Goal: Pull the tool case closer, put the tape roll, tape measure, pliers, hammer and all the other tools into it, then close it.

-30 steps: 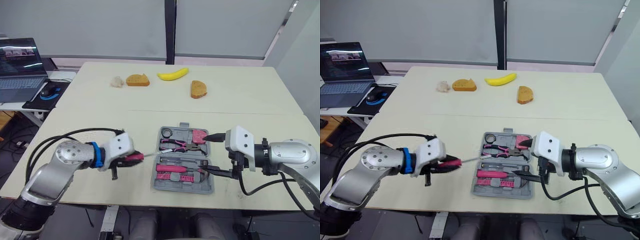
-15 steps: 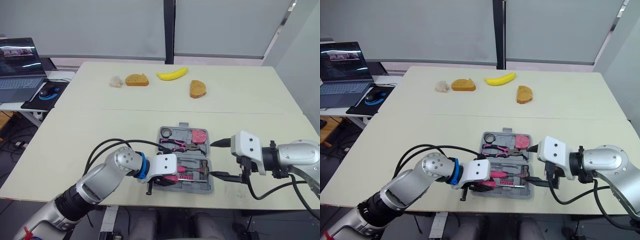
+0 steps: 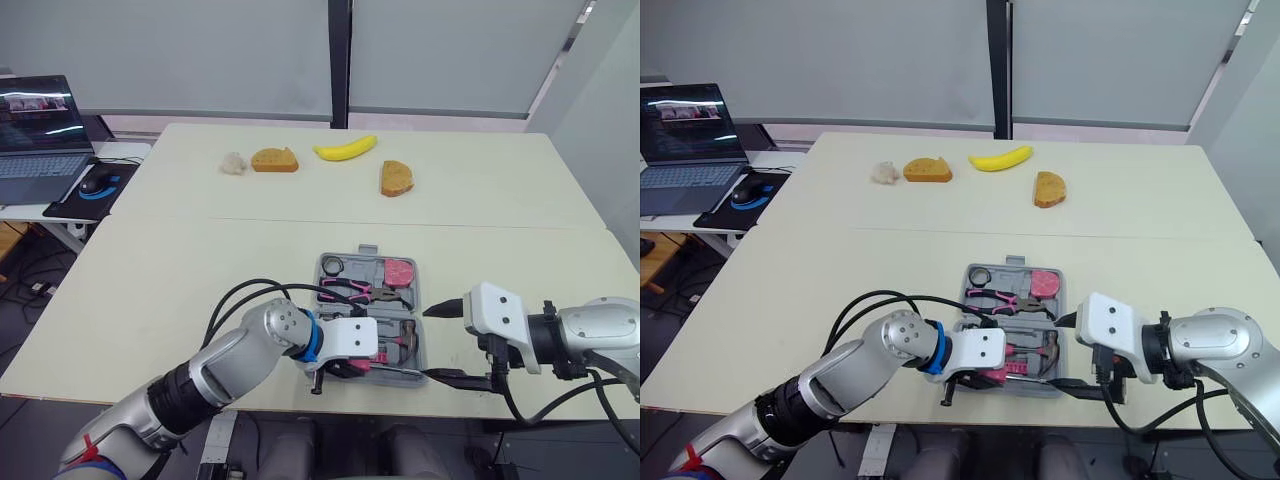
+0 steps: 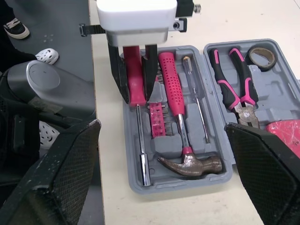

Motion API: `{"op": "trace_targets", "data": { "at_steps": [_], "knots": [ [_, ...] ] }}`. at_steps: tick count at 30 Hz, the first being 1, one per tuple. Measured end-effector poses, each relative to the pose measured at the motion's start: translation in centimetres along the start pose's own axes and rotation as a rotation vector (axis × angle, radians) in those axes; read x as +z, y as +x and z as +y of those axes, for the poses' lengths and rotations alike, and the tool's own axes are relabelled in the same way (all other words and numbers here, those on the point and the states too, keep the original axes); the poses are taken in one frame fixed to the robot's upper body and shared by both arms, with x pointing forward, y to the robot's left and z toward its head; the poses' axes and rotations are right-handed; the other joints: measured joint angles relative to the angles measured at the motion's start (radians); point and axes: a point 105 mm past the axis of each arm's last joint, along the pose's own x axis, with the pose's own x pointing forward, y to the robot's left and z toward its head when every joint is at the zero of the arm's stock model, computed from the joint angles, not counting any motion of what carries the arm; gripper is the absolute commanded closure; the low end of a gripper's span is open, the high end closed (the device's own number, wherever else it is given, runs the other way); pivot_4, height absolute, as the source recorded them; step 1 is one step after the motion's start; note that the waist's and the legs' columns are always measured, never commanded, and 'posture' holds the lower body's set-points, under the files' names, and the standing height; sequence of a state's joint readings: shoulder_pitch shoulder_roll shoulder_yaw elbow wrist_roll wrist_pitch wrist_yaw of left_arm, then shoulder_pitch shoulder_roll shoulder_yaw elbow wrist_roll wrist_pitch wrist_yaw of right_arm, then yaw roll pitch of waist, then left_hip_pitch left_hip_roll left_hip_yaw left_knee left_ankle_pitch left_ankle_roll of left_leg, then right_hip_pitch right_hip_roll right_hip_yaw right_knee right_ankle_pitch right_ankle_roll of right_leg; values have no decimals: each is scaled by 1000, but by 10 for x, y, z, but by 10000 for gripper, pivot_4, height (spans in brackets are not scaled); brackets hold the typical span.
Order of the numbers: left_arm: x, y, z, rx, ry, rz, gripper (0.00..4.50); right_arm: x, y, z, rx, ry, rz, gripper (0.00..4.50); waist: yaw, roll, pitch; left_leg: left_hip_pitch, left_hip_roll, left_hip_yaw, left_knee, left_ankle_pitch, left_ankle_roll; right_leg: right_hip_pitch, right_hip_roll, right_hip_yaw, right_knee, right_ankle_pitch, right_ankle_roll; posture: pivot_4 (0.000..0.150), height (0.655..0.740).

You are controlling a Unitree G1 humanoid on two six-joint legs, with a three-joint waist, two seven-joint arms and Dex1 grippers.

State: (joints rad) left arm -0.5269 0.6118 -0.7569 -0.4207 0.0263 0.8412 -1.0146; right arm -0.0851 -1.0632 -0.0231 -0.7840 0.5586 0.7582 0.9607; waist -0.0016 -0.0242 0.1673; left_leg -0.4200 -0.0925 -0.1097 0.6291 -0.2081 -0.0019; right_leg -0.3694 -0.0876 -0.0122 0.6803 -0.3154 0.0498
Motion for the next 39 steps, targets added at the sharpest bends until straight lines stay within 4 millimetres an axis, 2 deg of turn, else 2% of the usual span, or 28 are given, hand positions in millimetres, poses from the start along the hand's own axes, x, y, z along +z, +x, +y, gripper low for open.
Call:
{"op": "trace_targets", "data": {
  "at_steps": [19,21,24,27,29,35,39],
  "knots": [
    [-7,10,2,17,0,44,37393,-1,-5,2,-13,11,10,0,2,0,0,0,0,0,0,0,0,1,0,0,0,0,0,1500,7400],
    [-6,11,1,13,6,37,30107,-1,-6,1,-18,8,13,0,2,0,0,0,0,0,0,0,0,1,0,0,0,0,0,1500,7400],
    [-3,10,1,12,13,20,21779,-1,-6,1,-20,7,13,0,2,0,0,0,0,0,0,0,0,1,0,0,0,0,0,1500,7400],
    [-2,14,-6,-30,-3,-2,12120,-1,-6,1,-21,6,13,0,1,0,0,0,0,0,0,0,0,1,0,0,0,0,0,1500,7400],
    [0,12,-8,-42,-7,-16,12120,0,-6,1,-20,3,13,0,1,0,0,0,0,0,0,0,0,0,0,0,0,0,0,1500,7400],
    [13,-8,0,-27,-26,-78,12120,0,-4,0,-15,-2,10,0,1,0,0,0,0,0,1,0,0,1,0,0,0,0,0,1500,7400],
    [14,-33,14,31,-47,-182,12120,0,-2,-4,-24,-11,2,0,-2,0,0,1,1,0,0,0,0,0,0,0,1,0,0,1500,7400]
  ]
}}
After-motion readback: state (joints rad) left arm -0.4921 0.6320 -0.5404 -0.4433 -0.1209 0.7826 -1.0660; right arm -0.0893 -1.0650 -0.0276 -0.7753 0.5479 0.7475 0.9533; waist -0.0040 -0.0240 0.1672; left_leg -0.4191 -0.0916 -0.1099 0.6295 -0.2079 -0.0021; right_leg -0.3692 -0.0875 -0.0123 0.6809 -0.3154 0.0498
